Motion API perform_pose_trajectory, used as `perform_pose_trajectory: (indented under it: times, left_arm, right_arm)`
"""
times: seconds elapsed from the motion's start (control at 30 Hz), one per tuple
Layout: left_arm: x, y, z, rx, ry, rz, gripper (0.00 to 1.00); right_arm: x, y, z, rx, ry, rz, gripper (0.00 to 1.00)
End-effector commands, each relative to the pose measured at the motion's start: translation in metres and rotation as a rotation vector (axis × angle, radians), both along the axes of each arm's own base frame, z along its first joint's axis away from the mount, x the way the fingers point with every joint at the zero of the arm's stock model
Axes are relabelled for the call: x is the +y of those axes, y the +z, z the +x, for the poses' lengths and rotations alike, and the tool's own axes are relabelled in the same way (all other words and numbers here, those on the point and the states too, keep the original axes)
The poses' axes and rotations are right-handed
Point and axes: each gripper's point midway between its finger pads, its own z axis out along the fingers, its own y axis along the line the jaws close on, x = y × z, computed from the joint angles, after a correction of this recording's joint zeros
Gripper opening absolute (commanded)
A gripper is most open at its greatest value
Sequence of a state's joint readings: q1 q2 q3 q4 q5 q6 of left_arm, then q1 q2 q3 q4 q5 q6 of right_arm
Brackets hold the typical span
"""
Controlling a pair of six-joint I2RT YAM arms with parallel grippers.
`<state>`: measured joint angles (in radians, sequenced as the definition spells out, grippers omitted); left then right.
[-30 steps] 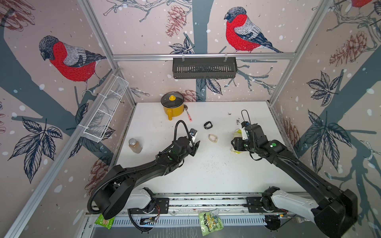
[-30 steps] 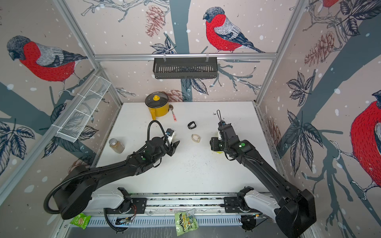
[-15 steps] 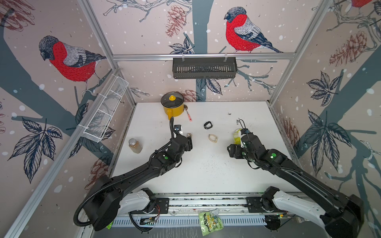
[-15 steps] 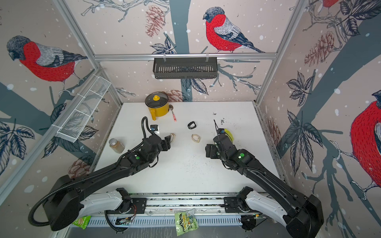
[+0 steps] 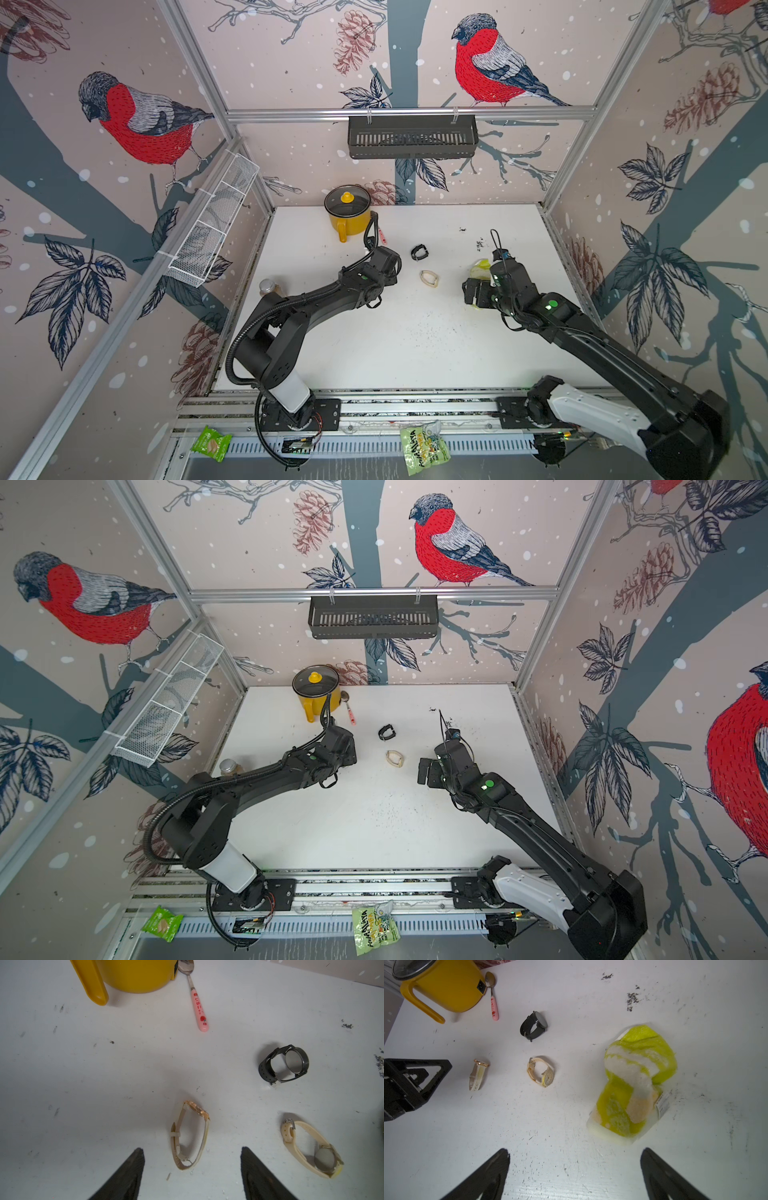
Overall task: Wipe the watch dial
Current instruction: Pick up the watch at the center of the board.
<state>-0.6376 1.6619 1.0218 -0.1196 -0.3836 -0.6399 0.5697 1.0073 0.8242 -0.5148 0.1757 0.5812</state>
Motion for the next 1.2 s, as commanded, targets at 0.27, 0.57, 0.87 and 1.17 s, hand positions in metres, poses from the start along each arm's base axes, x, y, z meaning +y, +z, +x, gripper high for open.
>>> perform_pose_trajectory:
  times: [0.27,0.57,0.87,1.17]
  left_arm:
    - [-0.010,-0.034,0.013,0.147,0.002,-0.025,0.63]
    - [-0.012,-0.059,0.014,0.205,0.004,0.006,0.44]
    - [-0.014,-0.069,0.020,0.230,0.013,0.028,0.41]
    - [-0.013,-0.072,0.022,0.246,0.017,0.055,0.30]
  right_arm:
    - [-0.009,0.001,0.015,-0.003,0.022,0.020,1.00]
    - [-0.014,-0.004,0.017,0.003,0.016,0.018,1.00]
    - [-0.022,-0.006,0.014,0.007,0.003,0.017,1.00]
    - [-0.024,-0.014,0.014,0.016,0.001,0.028,1.00]
